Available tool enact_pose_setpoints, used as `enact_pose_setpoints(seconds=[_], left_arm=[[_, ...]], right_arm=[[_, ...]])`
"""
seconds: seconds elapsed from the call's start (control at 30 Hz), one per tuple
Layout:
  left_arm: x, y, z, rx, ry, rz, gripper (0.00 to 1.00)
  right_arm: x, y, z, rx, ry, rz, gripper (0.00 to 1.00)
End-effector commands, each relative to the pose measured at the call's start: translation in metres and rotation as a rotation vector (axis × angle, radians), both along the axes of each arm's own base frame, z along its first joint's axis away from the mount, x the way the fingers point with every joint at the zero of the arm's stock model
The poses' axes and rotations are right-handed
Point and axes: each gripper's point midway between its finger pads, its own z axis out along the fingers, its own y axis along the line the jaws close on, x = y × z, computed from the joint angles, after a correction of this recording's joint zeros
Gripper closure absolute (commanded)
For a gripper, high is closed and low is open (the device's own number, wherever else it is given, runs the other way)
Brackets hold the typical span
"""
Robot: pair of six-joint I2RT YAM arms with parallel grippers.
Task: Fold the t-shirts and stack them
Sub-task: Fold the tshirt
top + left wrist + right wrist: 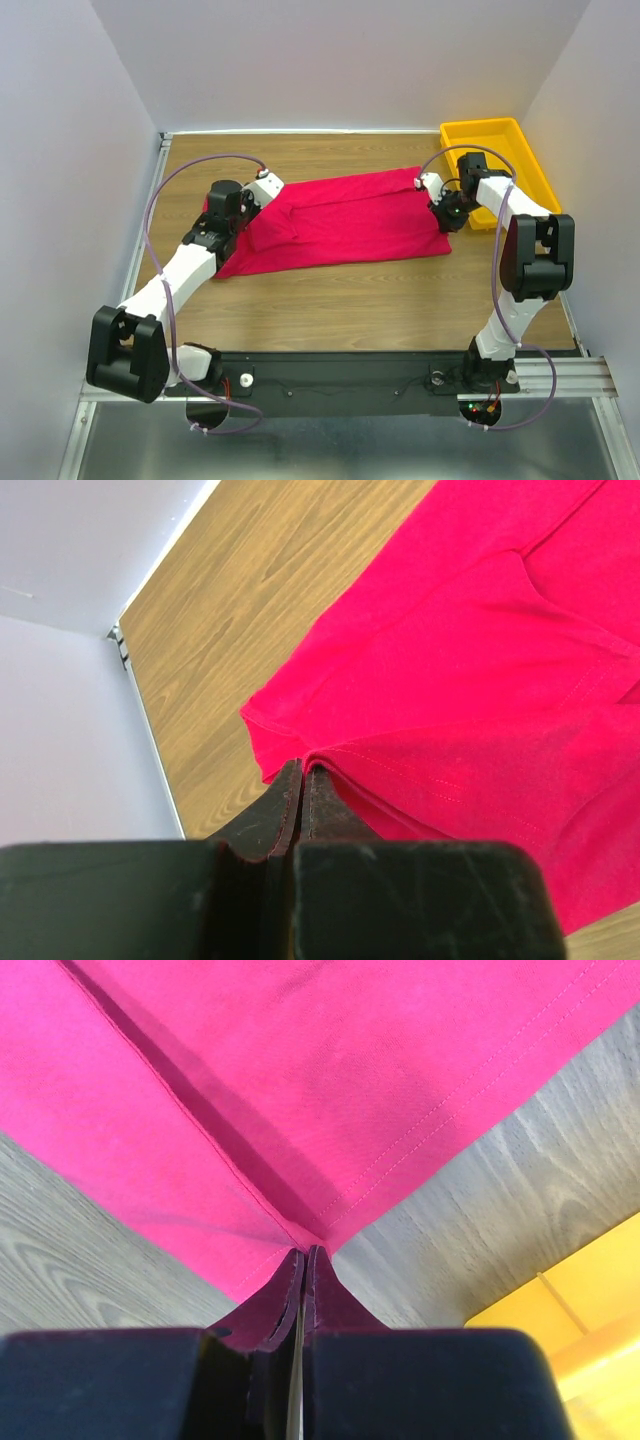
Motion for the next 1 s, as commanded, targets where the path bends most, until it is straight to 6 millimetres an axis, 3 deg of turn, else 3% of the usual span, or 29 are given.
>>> enact_pose_setpoints(seconds=[0.0, 0.2, 0.57, 0.97], left_arm=[[0.017, -0.003, 0.037, 0.0, -0.111, -0.011, 1.0], [0.019, -0.002, 0.032, 0.012, -0.105, -0.011, 1.0], [0.021, -0.005, 0.048, -0.007, -0.162, -0.023, 1.0], [0.026, -0.011, 0.052, -0.016, -0.189, -0.054, 1.0]], right_arm=[[0.016, -0.002, 0.015, 0.012, -0.073, -0.012, 0.99], [0.017, -0.002, 0.016, 0.013, -0.08, -0.014, 0.99], [0.016, -0.004, 0.011, 0.009, -0.067, -0.03, 0.99], [0.021, 0.0, 0.009, 0.034, -0.064, -0.051, 0.99]])
